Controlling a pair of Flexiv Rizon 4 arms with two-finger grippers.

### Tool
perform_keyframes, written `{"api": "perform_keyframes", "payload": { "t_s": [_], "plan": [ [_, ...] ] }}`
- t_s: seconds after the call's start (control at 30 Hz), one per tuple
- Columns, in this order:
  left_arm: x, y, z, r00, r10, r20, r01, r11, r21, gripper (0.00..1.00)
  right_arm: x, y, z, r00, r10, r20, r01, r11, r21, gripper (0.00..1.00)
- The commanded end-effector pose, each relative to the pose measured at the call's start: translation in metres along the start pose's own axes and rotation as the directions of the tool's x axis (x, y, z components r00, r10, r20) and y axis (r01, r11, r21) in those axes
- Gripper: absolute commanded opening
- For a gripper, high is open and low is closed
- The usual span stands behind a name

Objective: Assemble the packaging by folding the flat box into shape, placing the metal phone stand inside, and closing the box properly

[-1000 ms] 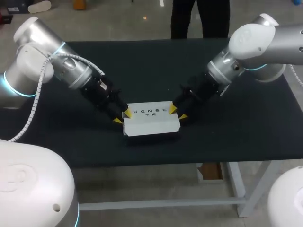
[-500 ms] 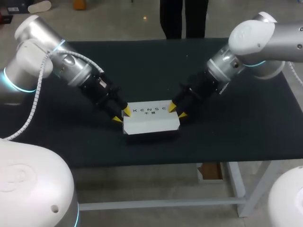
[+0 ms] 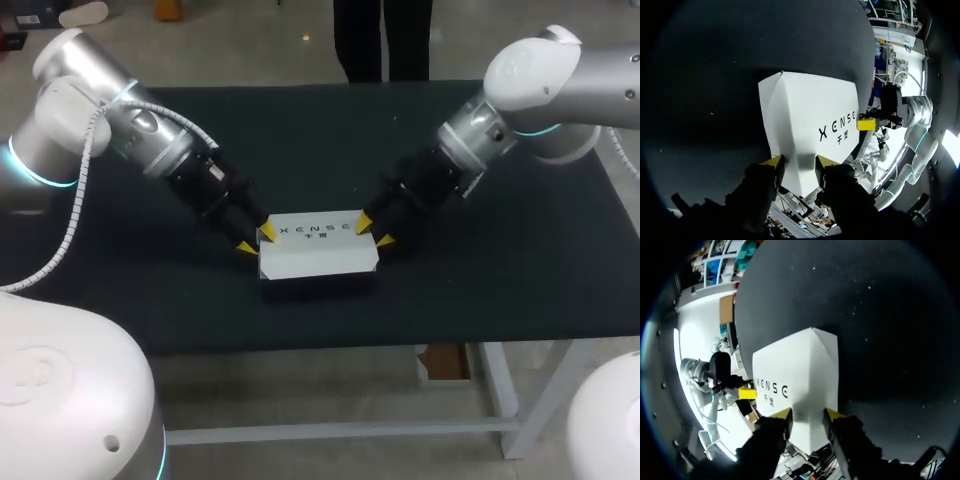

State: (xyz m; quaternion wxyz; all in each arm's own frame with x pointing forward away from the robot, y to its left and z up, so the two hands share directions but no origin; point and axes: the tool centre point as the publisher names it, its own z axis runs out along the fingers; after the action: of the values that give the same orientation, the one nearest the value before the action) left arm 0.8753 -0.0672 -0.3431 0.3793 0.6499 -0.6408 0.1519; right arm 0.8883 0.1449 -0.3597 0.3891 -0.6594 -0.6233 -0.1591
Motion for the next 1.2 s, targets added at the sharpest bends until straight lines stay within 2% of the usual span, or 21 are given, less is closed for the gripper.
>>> {"api": "perform_keyframes", "payload": {
  "t_s": [0.03,0.57,0.77,1.2],
  "plan": [
    [0.012,-0.005,0.007,1.0,0.0,0.0,0.0,1.0,-0.019,0.43,0.011,0.003,0.009,1.0,-0.001,-0.005,0.001,1.0,0.014,0.42],
    [0.009,-0.007,0.007,1.0,-0.01,-0.02,0.009,0.999,-0.045,0.41,0.011,0.006,0.01,1.0,0.012,-0.012,-0.012,1.0,0.029,0.41],
    [0.008,-0.006,0.015,1.0,-0.024,0.012,0.024,0.999,-0.025,0.42,0.008,0.005,0.015,1.0,0.011,0.002,-0.011,0.999,0.034,0.41],
    [0.007,-0.005,0.02,0.999,-0.021,0.029,0.021,1.0,-0.013,0.43,0.006,0.006,0.02,0.999,0.018,0.033,-0.02,0.999,0.035,0.42]
  ]
}}
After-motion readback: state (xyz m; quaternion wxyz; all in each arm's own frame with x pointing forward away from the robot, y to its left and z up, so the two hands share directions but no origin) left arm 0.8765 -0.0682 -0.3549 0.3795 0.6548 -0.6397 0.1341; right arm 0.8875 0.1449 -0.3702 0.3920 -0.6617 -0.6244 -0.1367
